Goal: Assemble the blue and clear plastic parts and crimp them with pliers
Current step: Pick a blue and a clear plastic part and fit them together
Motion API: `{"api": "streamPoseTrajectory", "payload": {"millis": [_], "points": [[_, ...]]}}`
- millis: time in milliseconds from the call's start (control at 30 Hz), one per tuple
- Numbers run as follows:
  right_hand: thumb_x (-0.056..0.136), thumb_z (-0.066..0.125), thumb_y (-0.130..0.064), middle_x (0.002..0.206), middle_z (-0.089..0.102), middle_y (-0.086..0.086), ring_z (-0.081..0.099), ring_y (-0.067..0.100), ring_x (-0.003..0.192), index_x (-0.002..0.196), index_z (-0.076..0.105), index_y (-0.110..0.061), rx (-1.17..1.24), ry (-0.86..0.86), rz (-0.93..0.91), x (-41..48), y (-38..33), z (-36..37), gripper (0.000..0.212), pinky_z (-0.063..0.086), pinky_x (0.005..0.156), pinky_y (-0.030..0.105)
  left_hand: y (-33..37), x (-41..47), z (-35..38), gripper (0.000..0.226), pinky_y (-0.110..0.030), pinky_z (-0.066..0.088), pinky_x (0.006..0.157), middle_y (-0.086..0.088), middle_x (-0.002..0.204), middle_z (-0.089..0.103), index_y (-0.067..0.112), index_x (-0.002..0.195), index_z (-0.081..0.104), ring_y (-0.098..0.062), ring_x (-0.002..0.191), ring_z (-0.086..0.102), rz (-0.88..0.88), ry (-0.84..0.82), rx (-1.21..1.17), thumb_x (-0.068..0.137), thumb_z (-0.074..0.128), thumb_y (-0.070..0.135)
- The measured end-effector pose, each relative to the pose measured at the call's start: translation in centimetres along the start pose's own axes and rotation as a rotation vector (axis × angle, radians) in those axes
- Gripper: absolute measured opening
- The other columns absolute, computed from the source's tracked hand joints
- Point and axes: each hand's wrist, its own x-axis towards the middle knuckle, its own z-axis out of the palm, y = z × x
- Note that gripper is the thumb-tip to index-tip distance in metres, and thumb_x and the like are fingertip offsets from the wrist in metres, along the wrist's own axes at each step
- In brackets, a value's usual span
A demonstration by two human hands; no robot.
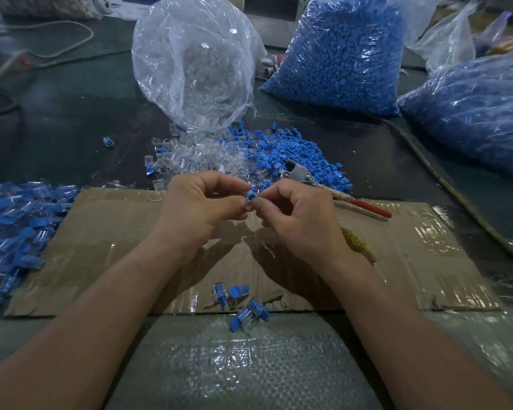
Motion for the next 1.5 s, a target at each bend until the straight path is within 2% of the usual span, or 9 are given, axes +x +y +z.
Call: {"api": "streamPoseTrajectory", "payload": {"millis": [67, 133, 233, 367, 767, 1033, 1233, 1400, 1500], "points": [[0.083, 0.066, -0.018, 0.068, 0.065, 0.001, 0.062, 0.014, 0.062, 0.081, 0.067, -0.010, 0.039, -0.006, 0.007, 0.0, -0.1, 0.0, 0.008, 0.053, 0.062, 0.037, 0.0, 0.0, 0.0, 0.018, -0.019, 0.055, 0.056, -0.001, 0.058, 0.068, 0.009, 0.074, 0.065, -0.010, 0.054, 0.064, -0.005, -0.003, -0.039, 0.071, 0.066, -0.009], [0.082, 0.067, -0.016, 0.070, 0.062, -0.007, 0.059, 0.006, 0.064, 0.083, 0.065, -0.014, 0.072, -0.001, -0.007, 0.0, 0.0, -0.1, 0.004, 0.053, 0.063, 0.029, -0.1, 0.0, 0.0, 0.018, -0.017, 0.053, 0.054, -0.002, 0.058, 0.068, 0.007, 0.074, 0.065, -0.010, 0.054, 0.064, -0.013, -0.010, -0.081, 0.072, 0.064, -0.010], [0.082, 0.066, -0.011, 0.091, 0.060, -0.014, 0.062, 0.002, 0.079, 0.104, 0.064, -0.018, 0.114, -0.019, -0.043, 0.0, -0.2, -0.3, 0.024, 0.052, 0.073, 0.018, 0.0, 0.0, -0.1, 0.015, -0.017, 0.052, 0.052, -0.005, 0.060, 0.068, 0.006, 0.074, 0.065, -0.011, 0.055, 0.065, -0.046, -0.032, -0.162, 0.061, 0.067, 0.000], [0.080, 0.064, 0.000, 0.102, 0.065, -0.002, 0.064, 0.006, 0.093, 0.115, 0.059, -0.008, 0.279, -0.080, -0.039, 0.0, -0.2, -0.3, 0.036, 0.051, 0.085, 0.020, 0.2, -0.1, -0.1, 0.019, -0.017, 0.052, 0.048, -0.007, 0.060, 0.067, 0.003, 0.074, 0.063, -0.012, 0.052, 0.064, -0.119, -0.060, -0.254, 0.055, 0.063, 0.004], [0.079, 0.064, 0.001, 0.095, 0.066, 0.002, 0.065, 0.007, 0.086, 0.110, 0.062, -0.002, 0.324, -0.053, 0.001, 0.0, -0.1, -0.1, 0.031, 0.052, 0.082, 0.020, -0.4, 0.4, -0.5, 0.022, -0.017, 0.052, 0.051, -0.009, 0.066, 0.070, 0.002, 0.076, 0.066, -0.016, 0.059, 0.068, -0.176, -0.083, -0.314, 0.054, 0.065, 0.001], [0.081, 0.063, 0.002, 0.087, 0.064, -0.012, 0.063, -0.002, 0.080, 0.113, 0.055, -0.013, 0.306, -0.045, -0.035, 0.1, 0.1, -0.1, 0.036, 0.049, 0.075, 0.012, -1.0, 0.5, -0.4, 0.021, -0.018, 0.053, 0.052, -0.012, 0.069, 0.070, 0.001, 0.078, 0.069, -0.018, 0.061, 0.068, -0.188, -0.094, -0.339, 0.058, 0.066, -0.001], [0.081, 0.062, 0.002, 0.088, 0.064, -0.009, 0.063, 0.000, 0.082, 0.113, 0.057, -0.009, 0.304, -0.039, -0.042, 0.1, 0.3, -0.1, 0.035, 0.050, 0.077, 0.013, -1.1, 0.5, -0.2, 0.021, -0.019, 0.054, 0.052, -0.012, 0.066, 0.069, 0.000, 0.079, 0.067, -0.017, 0.058, 0.067, -0.175, -0.087, -0.352, 0.058, 0.065, 0.001], [0.080, 0.063, 0.002, 0.099, 0.067, 0.006, 0.063, 0.007, 0.090, 0.109, 0.063, 0.003, 0.283, -0.057, -0.040, 0.1, 0.4, 0.0, 0.029, 0.051, 0.082, 0.019, -0.9, 0.5, -0.3, 0.018, -0.019, 0.052, 0.050, -0.010, 0.064, 0.069, 0.003, 0.076, 0.065, -0.017, 0.057, 0.067, -0.143, -0.094, -0.219, 0.058, 0.066, 0.005], [0.080, 0.063, 0.002, 0.096, 0.066, 0.002, 0.064, 0.005, 0.086, 0.111, 0.061, 0.000, 0.297, -0.067, -0.046, 0.1, 0.2, 0.0, 0.031, 0.052, 0.082, 0.021, -0.8, 0.3, -0.1, 0.017, -0.018, 0.051, 0.047, -0.010, 0.060, 0.068, 0.002, 0.073, 0.063, -0.016, 0.053, 0.065, -0.130, -0.069, -0.197, 0.056, 0.066, 0.007]]}}
